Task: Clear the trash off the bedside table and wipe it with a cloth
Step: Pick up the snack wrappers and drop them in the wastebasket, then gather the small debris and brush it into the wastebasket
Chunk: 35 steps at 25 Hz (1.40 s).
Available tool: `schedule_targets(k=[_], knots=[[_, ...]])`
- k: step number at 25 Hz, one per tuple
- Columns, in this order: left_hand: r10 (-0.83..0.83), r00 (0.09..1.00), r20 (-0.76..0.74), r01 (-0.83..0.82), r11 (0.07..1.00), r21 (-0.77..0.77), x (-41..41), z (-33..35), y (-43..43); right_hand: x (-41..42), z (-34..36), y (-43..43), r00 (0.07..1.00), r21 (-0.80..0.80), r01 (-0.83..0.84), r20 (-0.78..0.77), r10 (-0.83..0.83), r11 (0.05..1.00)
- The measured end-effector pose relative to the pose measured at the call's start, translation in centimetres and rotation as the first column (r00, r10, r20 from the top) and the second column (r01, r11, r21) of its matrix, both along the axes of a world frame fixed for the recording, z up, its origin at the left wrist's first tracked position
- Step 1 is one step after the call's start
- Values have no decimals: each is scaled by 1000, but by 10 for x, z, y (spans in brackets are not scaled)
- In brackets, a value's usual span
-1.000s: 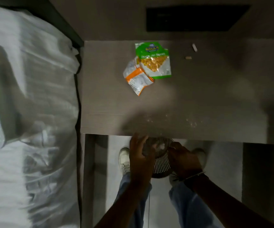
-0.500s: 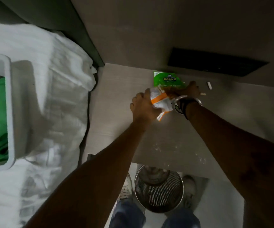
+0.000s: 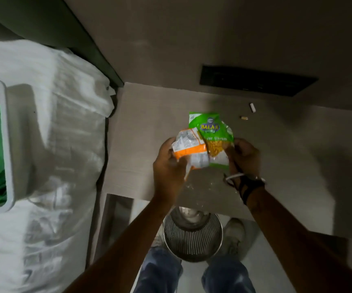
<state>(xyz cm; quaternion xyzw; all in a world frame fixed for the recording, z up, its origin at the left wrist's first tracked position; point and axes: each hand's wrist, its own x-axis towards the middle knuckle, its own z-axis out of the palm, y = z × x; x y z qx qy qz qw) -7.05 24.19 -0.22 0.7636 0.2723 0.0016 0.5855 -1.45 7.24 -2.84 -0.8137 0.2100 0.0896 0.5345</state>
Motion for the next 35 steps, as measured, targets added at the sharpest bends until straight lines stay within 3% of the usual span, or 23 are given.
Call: schedule_targets(k=[3, 5, 7, 9, 13, 16, 17, 19, 21, 22, 23, 25, 28, 32, 35], knots=[[-107, 977, -187, 99, 994, -49, -99, 12, 0, -99, 15, -29, 989, -85, -108, -110, 98, 991], [-162, 913, -375, 144, 987, -76, -161, 9, 0, -158, 13, -40, 966, -149, -178, -213, 145, 973], [-199, 832, -518, 229, 974, -7, -202, 0, -6, -202, 0, -46, 936, -162, -219, -312, 160, 962], [-204, 758, -620, 295, 954, 47, -221, -10, -16, -231, -16, -43, 868, -157, -259, -471, 158, 953], [-226, 722, -654, 415, 898, 147, -211, -37, -35, -236, -47, -27, 699, -43, -436, -646, 308, 899], [-278, 614, -739, 639, 724, 258, -196, -34, -39, -219, -49, -25, 603, -46, -542, -716, 350, 839], [-273, 612, -742, 687, 648, 329, -192, -27, -39, -212, -40, -27, 627, -112, -595, -685, 372, 796], [-357, 729, -585, 676, 508, 533, -178, -10, -46, -199, -16, -38, 805, -325, -562, -426, 413, 761], [-518, 795, -314, 548, 394, 738, -137, -10, -64, -162, 0, -57, 926, -512, -336, -29, 375, 791], [-590, 776, -225, 504, 365, 783, -101, -13, -72, -132, 2, -66, 924, -580, -207, 149, 352, 788], [-627, 761, -166, 452, 328, 830, -64, -16, -80, -99, 2, -74, 915, -633, -122, 227, 334, 764], [-649, 728, -223, 477, 245, 844, -1, -22, -96, -39, -3, -83, 947, -717, -123, 121, 297, 686], [-604, 713, -356, 561, 187, 806, 58, -33, -100, 30, -12, -81, 936, -770, -301, -127, 328, 562], [-642, 661, -388, 572, 96, 814, 119, -64, -104, 93, -40, -76, 894, -805, -364, -161, 418, 468], [-653, 639, -407, 610, 107, 785, 158, -88, -120, 118, -64, -85, 897, -828, -358, -177, 404, 432]])
